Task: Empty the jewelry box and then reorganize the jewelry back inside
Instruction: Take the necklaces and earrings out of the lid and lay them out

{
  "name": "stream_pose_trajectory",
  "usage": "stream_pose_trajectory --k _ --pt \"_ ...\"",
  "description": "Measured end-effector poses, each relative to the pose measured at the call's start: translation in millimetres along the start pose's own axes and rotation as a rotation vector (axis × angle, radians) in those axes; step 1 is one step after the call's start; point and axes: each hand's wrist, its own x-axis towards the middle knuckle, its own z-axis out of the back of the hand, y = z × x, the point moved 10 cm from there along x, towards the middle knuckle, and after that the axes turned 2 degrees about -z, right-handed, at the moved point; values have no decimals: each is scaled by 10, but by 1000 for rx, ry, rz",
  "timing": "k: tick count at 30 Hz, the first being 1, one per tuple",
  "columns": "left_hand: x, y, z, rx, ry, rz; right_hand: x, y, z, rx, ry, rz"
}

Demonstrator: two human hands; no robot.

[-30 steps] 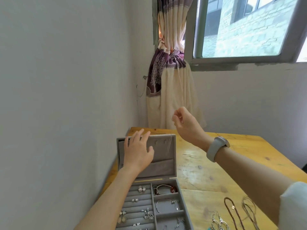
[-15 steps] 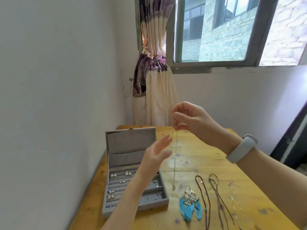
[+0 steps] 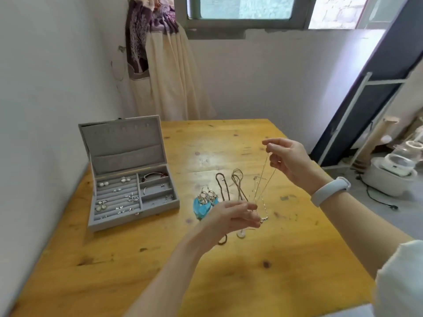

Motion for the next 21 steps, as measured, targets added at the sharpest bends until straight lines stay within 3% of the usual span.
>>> stream_pose_trajectory --k 4,10,15,21 --pt "49 333 -267 112 2 60 32 -425 632 -67 -182 -55" --pt "270 625 -568 302 -25 122 244 -789 979 -250 -198 -92" --pt "535 398 -614 818 -184 -207 644 -941 1000 -407 -135 -107" --pt "641 379 -751 1200 -161 -529 1072 -1198 845 -552 -36 -121"
